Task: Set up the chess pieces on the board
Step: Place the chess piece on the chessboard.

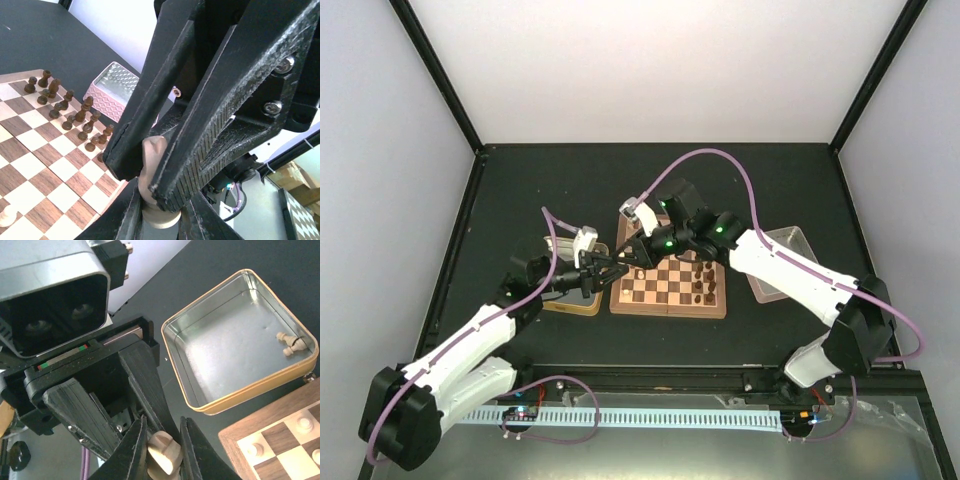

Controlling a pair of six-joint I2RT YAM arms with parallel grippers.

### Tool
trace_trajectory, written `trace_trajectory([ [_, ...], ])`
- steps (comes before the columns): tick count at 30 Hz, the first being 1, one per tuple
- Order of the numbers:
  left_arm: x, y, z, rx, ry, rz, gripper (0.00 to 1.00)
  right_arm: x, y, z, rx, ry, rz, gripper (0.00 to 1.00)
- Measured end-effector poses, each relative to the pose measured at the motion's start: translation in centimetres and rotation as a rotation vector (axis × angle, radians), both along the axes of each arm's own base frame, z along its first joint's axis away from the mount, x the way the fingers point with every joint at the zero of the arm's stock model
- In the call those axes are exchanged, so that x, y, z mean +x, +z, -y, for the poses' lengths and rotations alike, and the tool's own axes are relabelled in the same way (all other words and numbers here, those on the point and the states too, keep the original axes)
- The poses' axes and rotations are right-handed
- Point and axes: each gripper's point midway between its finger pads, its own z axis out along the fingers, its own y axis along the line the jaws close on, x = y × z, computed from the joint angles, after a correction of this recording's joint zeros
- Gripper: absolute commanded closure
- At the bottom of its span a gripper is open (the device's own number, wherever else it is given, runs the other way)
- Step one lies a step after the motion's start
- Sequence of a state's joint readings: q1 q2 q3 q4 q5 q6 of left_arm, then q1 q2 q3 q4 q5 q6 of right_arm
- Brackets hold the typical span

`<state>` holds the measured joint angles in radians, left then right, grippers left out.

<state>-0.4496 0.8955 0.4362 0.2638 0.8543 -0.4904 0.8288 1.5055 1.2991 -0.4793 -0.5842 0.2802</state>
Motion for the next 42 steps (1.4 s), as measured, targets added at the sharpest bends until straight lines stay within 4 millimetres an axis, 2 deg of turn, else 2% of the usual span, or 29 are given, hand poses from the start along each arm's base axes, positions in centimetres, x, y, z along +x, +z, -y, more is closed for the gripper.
trace_trajectory([
  [2,-0.1,0.1,0.1,-0.001,-0.007,0.005,0.89,-0.3,0.2,0.0,0.012,0.011,-0.010,0.95],
  [5,-0.2,0.3,0.1,-0.003,-0.007,0.013,0.63,-0.5,0.5,0.1,0.026,0.009,-0.003,0.97],
  [7,-0.1,0.4,0.0,0.001,0.008,0.016,0.49,-0.2,0.6,0.4,0.033,-0.014,0.024,0.96],
  [10,0.8,0.0,-0.6,0.031,0.083,-0.008,0.40,0.9,0.2,1.4,0.023,-0.099,0.082,0.96],
  [14,2.5,-0.9,-2.5,0.094,0.261,-0.033,0.37,3.1,-1.7,2.5,-0.021,-0.236,0.164,0.96],
  [18,4.1,-1.5,-5.9,0.162,0.496,-0.042,0.37,4.9,-4.9,3.1,-0.102,-0.343,0.229,0.96],
  [22,4.9,-1.6,-8.6,0.198,0.663,-0.034,0.35,5.3,-8.4,2.0,-0.178,-0.377,0.282,0.96],
  [28,5.5,-2.2,-10.3,0.240,0.760,-0.049,0.35,4.5,-11.7,0.3,-0.225,-0.368,0.335,0.96],
  [34,5.8,-3.6,-10.4,0.282,0.767,-0.083,0.35,4.2,-12.9,0.0,-0.205,-0.374,0.359,0.96],
  [42,6.1,-4.0,-10.2,0.299,0.764,-0.101,0.35,4.6,-12.3,-0.3,-0.145,-0.396,0.387,0.96],
])
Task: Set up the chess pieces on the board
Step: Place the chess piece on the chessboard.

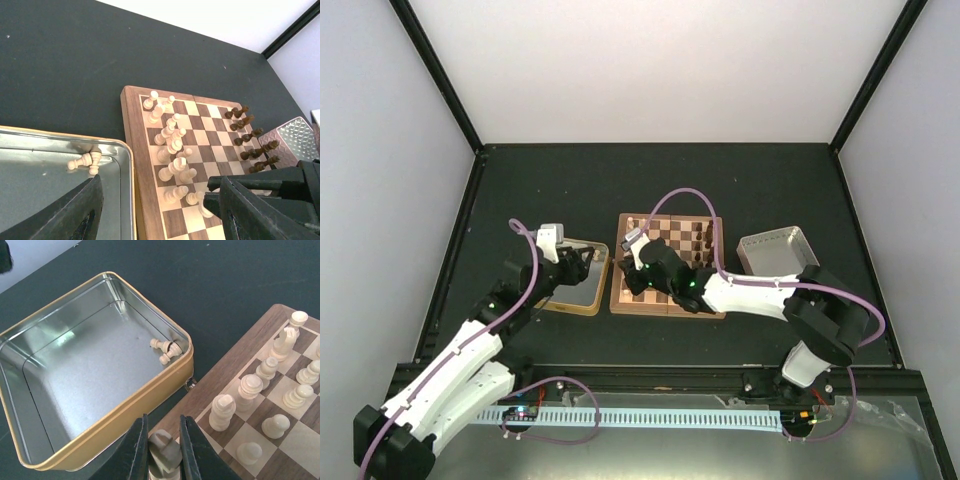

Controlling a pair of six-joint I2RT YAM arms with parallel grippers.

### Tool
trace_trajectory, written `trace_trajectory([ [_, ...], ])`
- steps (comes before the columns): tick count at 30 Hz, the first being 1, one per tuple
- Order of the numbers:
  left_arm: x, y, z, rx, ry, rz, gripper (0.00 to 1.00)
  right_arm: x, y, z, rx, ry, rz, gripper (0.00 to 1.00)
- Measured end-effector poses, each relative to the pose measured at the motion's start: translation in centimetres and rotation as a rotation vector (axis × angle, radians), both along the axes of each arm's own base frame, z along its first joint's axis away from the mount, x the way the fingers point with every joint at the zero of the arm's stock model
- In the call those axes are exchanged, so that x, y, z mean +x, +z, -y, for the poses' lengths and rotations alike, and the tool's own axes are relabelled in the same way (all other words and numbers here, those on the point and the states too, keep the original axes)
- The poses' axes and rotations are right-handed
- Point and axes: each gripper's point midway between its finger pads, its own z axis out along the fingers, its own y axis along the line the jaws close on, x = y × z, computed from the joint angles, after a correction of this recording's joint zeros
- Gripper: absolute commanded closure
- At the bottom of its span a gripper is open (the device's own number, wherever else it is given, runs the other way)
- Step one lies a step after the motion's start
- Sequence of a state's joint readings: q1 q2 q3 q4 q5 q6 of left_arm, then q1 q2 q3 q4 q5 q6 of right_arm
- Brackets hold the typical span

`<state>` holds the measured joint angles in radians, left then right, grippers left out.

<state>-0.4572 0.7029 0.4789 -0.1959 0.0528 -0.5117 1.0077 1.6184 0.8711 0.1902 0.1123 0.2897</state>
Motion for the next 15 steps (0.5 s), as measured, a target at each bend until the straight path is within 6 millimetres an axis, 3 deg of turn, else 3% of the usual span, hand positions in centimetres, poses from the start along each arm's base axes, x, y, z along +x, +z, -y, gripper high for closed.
trace_trajectory([
  [15,0.3,-0.2,0.3,0.001,-0.005,-0.020,0.35,-0.9,-1.5,0.5,0.028,0.034,0.021,0.94],
])
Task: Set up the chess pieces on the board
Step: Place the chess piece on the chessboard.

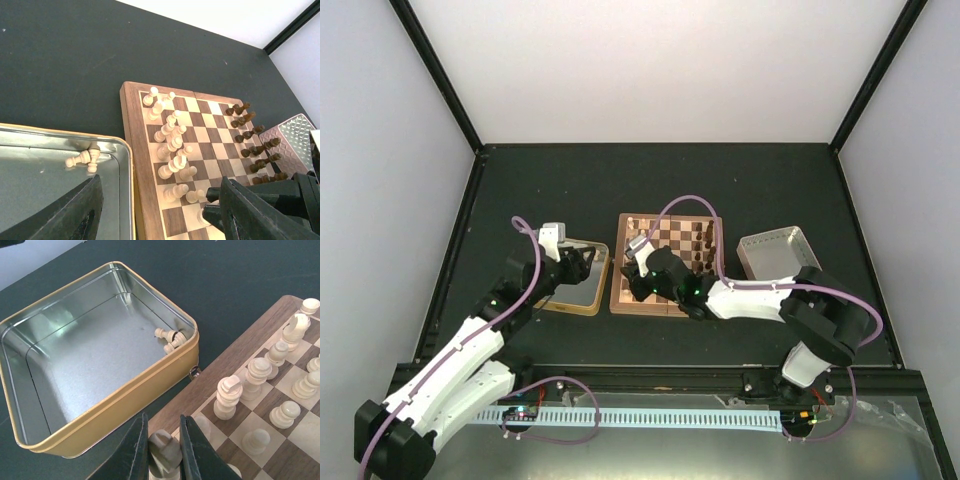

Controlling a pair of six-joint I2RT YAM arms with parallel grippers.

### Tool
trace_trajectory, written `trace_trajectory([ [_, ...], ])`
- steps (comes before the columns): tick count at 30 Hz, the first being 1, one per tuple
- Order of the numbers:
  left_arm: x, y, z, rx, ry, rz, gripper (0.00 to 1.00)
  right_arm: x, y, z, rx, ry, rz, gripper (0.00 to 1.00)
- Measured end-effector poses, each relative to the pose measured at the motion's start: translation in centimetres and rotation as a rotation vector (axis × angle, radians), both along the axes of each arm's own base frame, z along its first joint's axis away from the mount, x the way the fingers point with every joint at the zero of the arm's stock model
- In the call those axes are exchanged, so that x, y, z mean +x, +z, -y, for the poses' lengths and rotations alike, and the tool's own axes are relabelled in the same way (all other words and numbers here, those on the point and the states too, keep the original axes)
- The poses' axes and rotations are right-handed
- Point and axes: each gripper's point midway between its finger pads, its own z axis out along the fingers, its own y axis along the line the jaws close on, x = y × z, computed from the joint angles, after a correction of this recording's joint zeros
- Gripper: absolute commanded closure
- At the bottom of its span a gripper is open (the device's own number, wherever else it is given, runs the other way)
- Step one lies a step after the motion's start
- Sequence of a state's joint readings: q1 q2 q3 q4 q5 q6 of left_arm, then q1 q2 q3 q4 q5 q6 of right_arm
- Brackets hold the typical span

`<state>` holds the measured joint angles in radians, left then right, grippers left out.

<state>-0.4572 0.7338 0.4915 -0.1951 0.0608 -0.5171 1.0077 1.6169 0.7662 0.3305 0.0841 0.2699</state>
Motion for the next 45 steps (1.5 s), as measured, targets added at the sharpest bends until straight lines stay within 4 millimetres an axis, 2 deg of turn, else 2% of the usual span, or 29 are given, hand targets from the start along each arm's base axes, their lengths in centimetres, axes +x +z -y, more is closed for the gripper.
trace_trajectory([
  [7,-0.1,0.0,0.1,-0.003,-0.007,-0.002,0.35,0.0,0.0,-0.1,0.015,0.005,0.015,0.93],
  [27,0.1,0.0,0.3,-0.002,-0.011,-0.007,0.35,-0.4,-3.3,-0.6,-0.028,0.049,-0.010,0.87],
  [32,0.1,0.1,0.3,-0.003,-0.011,-0.006,0.35,-0.5,-3.7,-0.6,-0.035,0.050,-0.016,0.89],
  [39,0.1,0.1,0.3,-0.003,-0.011,-0.006,0.35,-1.1,-4.9,0.6,-0.060,0.040,-0.037,0.90],
  [45,0.1,0.1,0.3,-0.003,-0.012,-0.006,0.35,-1.4,-4.9,1.5,-0.052,0.018,-0.048,0.89],
])
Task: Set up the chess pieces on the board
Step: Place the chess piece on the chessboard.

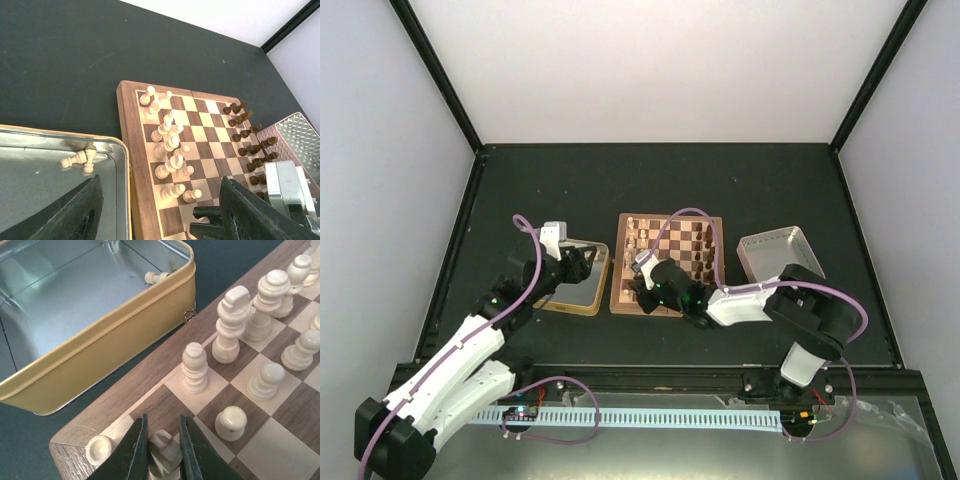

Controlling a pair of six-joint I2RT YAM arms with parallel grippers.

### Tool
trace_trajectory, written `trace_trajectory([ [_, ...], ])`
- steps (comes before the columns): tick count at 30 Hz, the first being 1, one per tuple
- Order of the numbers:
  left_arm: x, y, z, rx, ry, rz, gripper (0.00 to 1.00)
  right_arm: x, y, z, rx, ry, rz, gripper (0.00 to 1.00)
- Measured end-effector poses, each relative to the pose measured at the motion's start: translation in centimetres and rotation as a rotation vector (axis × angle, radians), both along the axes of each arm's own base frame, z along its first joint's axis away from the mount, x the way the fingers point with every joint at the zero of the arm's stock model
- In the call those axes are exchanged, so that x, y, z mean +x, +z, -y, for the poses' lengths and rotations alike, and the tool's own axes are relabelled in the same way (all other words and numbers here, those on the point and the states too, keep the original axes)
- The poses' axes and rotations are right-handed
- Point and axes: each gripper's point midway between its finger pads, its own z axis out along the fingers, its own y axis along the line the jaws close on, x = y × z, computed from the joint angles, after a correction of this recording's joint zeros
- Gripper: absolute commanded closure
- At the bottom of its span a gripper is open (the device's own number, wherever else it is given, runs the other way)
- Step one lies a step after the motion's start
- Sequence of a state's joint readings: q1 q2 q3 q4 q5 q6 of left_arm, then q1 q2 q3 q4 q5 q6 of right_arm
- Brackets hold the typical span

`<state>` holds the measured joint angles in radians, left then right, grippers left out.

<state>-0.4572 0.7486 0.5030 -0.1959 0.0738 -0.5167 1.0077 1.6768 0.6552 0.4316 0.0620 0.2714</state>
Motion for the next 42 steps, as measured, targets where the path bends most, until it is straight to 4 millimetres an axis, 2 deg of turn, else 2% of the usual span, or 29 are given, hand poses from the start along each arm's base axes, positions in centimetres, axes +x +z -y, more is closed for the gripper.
trace_trajectory([
  [10,0.0,0.0,0.0,-0.001,-0.001,0.000,0.35,0.1,-0.1,0.1,0.002,-0.007,0.003,0.88],
  [19,0.0,0.0,0.0,0.000,-0.001,0.000,0.35,1.0,0.7,-1.4,0.020,-0.002,0.023,0.87],
  [33,0.0,0.0,0.0,0.000,-0.001,-0.001,0.35,1.2,-0.4,-1.7,0.003,-0.002,0.012,0.71],
  [38,0.0,0.0,0.0,0.000,-0.001,-0.002,0.35,1.2,0.0,-1.7,0.011,-0.010,0.006,0.69],
  [42,-0.1,-0.2,0.0,0.002,-0.001,-0.006,0.35,1.2,1.8,-1.6,0.042,-0.019,0.009,0.68],
])
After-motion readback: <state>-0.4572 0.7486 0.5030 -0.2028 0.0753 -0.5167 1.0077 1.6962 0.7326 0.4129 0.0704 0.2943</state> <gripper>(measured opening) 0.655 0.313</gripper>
